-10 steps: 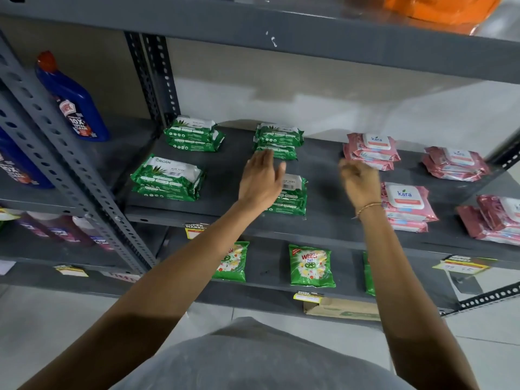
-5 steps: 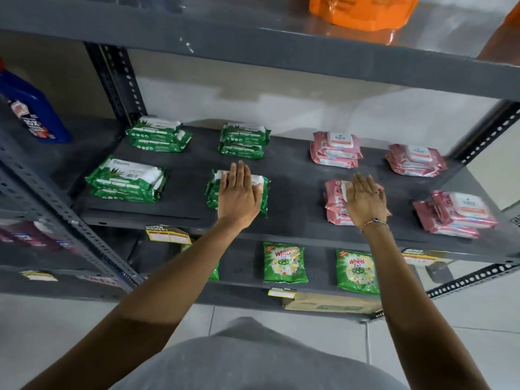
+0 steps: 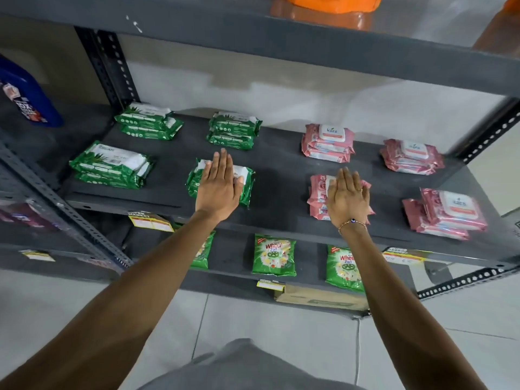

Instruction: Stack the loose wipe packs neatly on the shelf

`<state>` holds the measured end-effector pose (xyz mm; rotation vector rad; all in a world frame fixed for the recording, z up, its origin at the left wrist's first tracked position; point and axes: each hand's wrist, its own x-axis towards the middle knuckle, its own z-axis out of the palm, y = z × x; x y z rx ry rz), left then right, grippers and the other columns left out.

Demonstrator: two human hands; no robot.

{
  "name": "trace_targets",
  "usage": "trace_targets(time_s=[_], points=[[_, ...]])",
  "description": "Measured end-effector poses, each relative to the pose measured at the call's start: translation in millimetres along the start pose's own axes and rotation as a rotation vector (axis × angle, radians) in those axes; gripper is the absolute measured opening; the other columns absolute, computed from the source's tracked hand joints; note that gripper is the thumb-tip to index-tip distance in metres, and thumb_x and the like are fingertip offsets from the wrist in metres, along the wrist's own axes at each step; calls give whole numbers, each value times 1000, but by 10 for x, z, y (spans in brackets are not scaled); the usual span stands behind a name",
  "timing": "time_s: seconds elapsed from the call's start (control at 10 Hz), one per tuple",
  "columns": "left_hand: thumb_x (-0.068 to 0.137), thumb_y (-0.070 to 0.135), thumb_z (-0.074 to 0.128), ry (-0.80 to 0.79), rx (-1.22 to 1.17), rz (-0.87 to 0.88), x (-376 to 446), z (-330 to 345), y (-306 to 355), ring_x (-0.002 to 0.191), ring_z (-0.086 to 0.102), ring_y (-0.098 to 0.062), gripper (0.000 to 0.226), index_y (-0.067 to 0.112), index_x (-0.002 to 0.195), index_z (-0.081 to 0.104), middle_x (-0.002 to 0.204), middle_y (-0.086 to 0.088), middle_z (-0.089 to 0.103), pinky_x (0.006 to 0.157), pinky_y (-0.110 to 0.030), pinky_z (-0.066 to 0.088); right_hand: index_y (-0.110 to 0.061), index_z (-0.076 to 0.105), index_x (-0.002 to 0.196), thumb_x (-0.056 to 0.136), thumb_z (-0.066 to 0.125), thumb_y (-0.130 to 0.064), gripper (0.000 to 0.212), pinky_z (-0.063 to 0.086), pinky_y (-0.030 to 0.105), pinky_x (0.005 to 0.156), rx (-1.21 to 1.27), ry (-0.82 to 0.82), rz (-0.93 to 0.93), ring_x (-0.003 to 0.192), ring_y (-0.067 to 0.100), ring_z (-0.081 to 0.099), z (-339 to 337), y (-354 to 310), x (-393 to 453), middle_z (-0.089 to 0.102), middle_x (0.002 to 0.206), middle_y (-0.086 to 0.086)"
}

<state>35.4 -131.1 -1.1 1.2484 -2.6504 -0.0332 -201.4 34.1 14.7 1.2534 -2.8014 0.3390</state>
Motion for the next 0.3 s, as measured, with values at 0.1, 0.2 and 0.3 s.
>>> trace_targets(time_s=[0.1,0.2,0.3], points=[[101,38,10,-44,-20,-1,39,-52,0,149,1,-28,64,-3,151,10,161,-17,6,121,-41,-2,-9,24,148,101,18,-31,53,9,45,119,47,-28,-5,148,25,12,-88,-17,22,22,159,6],[102,40,12,-52,-82,0,21,-138,-17,149,-6,-25,65,0,152,4,162,-14,1,121,-40,-6,-10,19,150,100,15,-33,55,3,48,119,28,-25,4,149,24,4,-139,-29,9,15,161,5],[100,41,8,134,-74,84,-26,-275,-36,150,0,-26,66,0,152,11,162,-15,9,121,-40,-3,-9,15,151,100,16,-32,55,0,48,119,-13,119,-13,149,22,2,-162,-135,-92,13,161,5]])
